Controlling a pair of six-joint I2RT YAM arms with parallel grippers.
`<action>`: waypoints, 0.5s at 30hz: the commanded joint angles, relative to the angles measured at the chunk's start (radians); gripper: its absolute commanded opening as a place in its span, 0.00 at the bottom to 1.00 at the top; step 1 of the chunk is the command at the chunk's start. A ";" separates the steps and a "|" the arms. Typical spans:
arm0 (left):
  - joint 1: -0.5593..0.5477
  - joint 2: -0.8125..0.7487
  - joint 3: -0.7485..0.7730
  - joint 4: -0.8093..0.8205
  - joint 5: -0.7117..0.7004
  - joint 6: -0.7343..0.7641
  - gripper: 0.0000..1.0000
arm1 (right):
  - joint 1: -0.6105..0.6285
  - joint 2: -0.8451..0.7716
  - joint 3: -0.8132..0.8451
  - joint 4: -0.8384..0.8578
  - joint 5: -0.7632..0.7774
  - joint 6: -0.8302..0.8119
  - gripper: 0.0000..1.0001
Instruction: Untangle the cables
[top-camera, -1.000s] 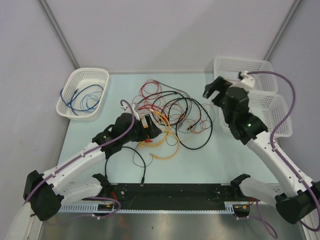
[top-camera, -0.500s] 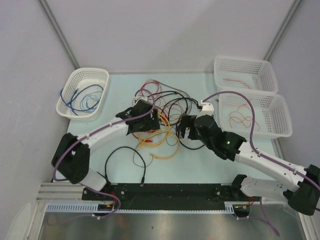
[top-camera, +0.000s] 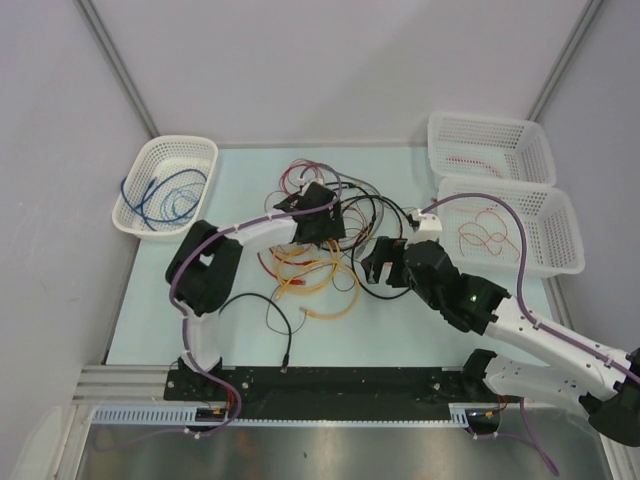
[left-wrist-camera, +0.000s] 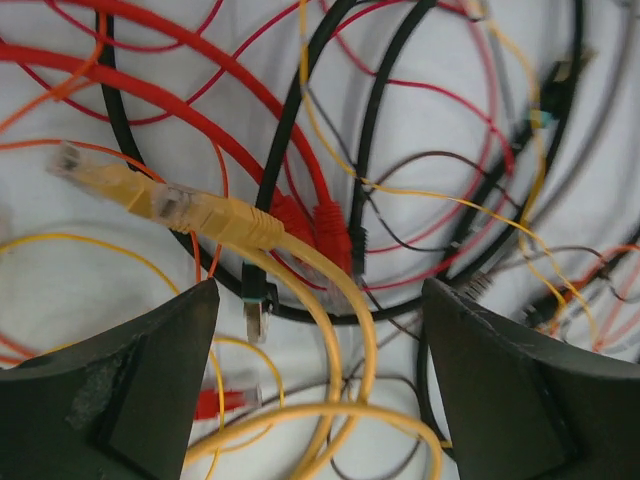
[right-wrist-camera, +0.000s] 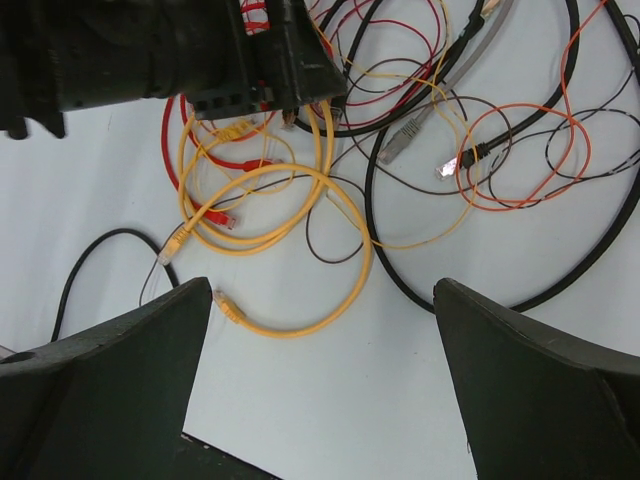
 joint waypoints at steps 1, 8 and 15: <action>0.003 0.099 0.077 0.013 -0.019 -0.083 0.86 | -0.015 0.010 -0.003 0.020 -0.005 -0.019 0.99; 0.011 0.103 0.102 0.022 -0.031 -0.078 0.53 | -0.070 0.000 -0.004 0.012 -0.041 -0.035 0.99; 0.009 -0.146 -0.022 0.051 -0.043 -0.025 0.00 | -0.081 -0.022 -0.010 0.041 -0.049 -0.036 0.98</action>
